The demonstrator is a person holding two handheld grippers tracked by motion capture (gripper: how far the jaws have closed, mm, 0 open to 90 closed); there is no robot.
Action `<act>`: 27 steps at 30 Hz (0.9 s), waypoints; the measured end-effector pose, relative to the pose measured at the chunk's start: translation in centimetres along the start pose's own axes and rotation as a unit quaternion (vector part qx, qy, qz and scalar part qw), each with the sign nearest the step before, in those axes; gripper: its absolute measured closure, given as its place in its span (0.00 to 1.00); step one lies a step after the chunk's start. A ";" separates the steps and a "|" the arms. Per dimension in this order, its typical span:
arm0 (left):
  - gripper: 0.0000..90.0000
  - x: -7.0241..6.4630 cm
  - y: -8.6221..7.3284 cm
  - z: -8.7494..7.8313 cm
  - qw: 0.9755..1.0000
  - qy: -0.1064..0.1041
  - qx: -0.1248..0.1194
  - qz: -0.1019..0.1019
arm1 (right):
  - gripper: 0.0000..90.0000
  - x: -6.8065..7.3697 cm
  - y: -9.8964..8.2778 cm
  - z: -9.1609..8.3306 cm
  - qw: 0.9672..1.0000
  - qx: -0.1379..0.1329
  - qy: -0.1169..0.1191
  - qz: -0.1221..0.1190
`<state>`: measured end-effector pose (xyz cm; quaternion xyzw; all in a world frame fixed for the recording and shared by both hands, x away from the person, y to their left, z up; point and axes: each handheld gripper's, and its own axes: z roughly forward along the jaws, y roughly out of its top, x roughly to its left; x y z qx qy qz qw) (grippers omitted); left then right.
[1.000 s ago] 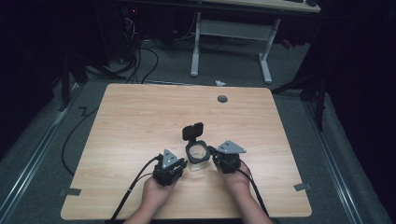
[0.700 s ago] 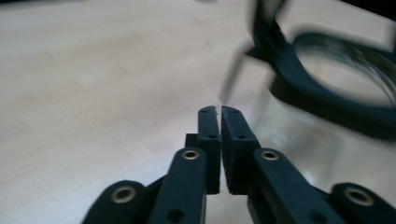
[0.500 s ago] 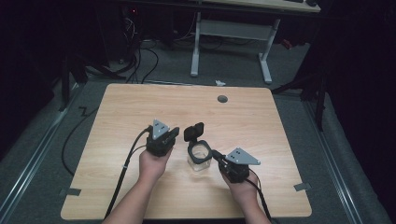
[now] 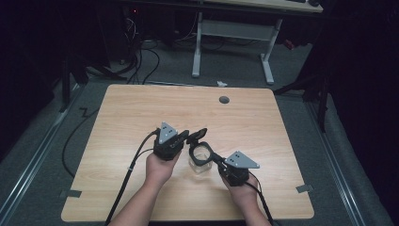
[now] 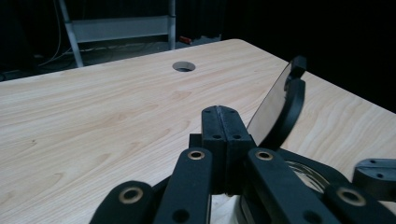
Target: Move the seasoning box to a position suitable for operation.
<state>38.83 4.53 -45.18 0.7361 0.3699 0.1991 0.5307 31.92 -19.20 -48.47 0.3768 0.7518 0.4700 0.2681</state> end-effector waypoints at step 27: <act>0.97 -3.0 -6.1 -2.1 0.999 0.042 0.032 0.007 | 1.00 -2.8 -1.3 2.3 0.998 0.051 -0.036 0.007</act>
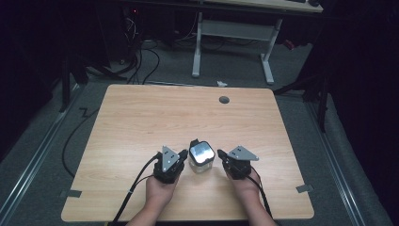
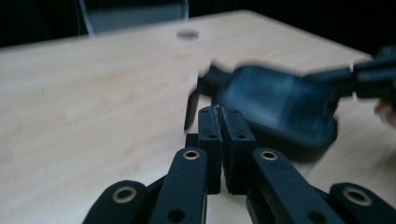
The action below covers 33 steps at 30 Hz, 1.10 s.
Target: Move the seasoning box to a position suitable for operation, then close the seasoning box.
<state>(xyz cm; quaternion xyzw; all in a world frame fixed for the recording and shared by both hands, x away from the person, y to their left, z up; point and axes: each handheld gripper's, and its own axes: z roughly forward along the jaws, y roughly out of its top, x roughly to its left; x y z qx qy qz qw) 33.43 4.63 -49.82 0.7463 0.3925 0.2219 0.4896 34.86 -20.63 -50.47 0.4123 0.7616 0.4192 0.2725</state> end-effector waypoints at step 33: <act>0.93 2.2 -0.8 1.8 0.999 0.008 0.036 -0.022 | 1.00 1.6 -0.2 -0.2 1.000 -0.005 0.010 -0.008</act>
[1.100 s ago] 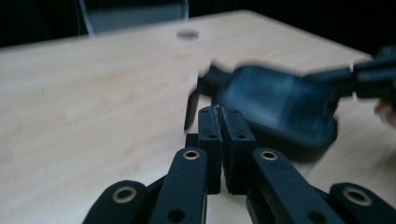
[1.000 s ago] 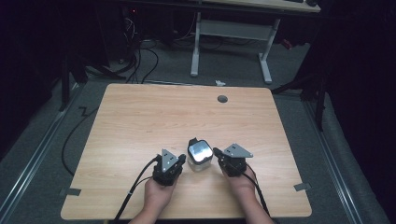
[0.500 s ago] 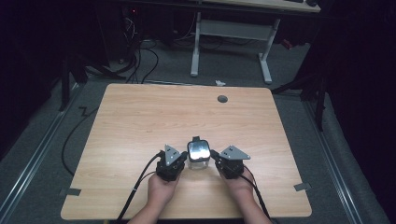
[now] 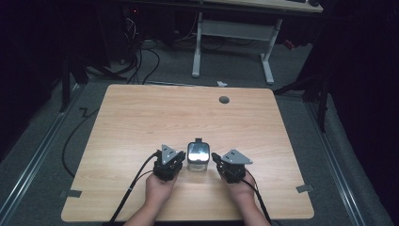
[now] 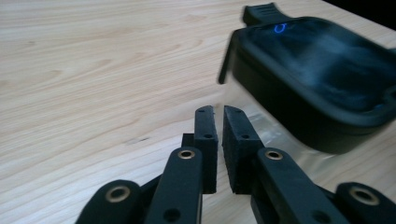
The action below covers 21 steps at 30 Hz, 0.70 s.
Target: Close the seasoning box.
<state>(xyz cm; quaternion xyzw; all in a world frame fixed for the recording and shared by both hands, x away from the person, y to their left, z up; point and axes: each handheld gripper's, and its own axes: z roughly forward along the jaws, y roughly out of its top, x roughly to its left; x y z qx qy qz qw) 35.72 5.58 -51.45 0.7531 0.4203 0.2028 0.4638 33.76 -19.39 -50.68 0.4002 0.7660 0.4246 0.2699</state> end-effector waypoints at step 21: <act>0.50 10.4 -4.1 -9.6 0.995 0.084 0.033 0.039 | 0.65 -8.5 -5.5 -8.1 0.987 -0.006 -0.127 0.098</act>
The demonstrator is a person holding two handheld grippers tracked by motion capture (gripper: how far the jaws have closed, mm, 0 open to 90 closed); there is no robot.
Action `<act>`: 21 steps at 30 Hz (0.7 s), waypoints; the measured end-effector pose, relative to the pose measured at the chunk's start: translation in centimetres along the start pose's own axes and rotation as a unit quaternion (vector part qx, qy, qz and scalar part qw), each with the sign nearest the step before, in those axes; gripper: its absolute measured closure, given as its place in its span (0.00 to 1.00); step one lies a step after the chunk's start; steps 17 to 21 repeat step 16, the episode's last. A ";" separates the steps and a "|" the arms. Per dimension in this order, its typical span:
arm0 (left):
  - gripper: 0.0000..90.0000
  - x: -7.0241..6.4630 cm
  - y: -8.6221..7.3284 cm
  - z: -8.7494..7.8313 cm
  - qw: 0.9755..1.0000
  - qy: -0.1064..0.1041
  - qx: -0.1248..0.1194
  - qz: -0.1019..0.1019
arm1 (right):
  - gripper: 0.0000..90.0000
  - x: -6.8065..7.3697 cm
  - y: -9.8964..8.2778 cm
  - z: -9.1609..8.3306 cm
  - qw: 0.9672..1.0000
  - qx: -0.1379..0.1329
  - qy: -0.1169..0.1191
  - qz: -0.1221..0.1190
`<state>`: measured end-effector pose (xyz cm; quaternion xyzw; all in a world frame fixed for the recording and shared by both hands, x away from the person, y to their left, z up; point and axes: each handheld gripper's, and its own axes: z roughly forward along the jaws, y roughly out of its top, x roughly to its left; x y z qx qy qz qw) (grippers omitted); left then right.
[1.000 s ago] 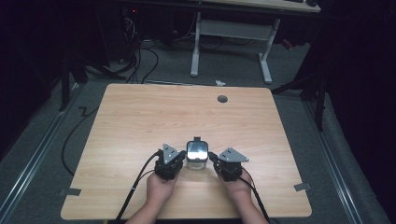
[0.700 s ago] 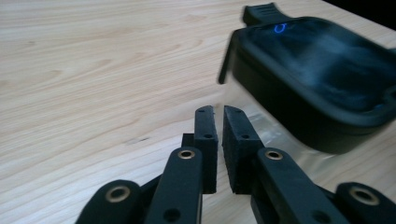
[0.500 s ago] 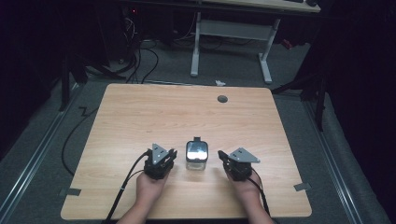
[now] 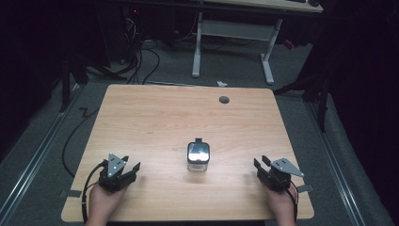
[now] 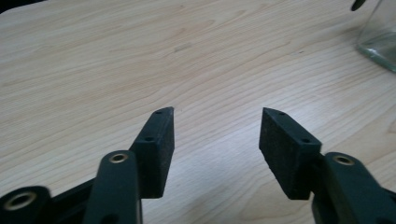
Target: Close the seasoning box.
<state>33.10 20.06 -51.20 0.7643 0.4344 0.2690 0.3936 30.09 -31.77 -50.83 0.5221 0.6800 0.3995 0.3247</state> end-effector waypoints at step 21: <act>0.48 -0.7 0.1 0.2 1.000 -0.008 -0.009 -0.014 | 0.63 -0.1 -0.1 0.0 1.000 -0.003 0.003 0.002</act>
